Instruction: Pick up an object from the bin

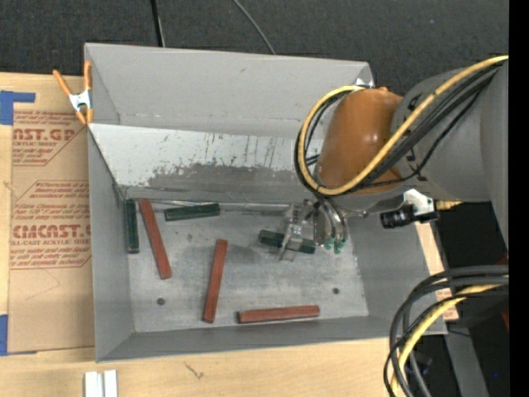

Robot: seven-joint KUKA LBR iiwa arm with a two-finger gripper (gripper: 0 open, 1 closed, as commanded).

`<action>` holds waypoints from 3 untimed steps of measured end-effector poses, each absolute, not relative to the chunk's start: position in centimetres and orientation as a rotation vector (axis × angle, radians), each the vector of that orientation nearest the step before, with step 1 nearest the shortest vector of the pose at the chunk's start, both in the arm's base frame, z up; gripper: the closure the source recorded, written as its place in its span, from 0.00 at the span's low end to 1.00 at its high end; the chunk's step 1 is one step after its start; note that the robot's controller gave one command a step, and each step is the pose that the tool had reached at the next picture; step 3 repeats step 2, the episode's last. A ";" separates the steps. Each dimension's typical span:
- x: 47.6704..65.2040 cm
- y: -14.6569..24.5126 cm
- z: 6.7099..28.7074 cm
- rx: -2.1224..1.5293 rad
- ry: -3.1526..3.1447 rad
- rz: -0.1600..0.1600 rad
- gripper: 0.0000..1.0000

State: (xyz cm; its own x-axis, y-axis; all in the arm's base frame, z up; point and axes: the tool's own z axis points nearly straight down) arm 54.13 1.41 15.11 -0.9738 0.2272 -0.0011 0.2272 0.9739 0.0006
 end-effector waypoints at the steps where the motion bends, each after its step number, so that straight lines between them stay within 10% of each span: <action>1: 55.6 4.0 23.8 0.303 3.125 0.001 1.00; 3: 55.6 4.0 23.8 0.303 3.125 0.001 1.00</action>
Offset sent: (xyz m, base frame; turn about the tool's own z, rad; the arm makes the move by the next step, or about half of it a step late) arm 0.0000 0.0000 0.0000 0.0000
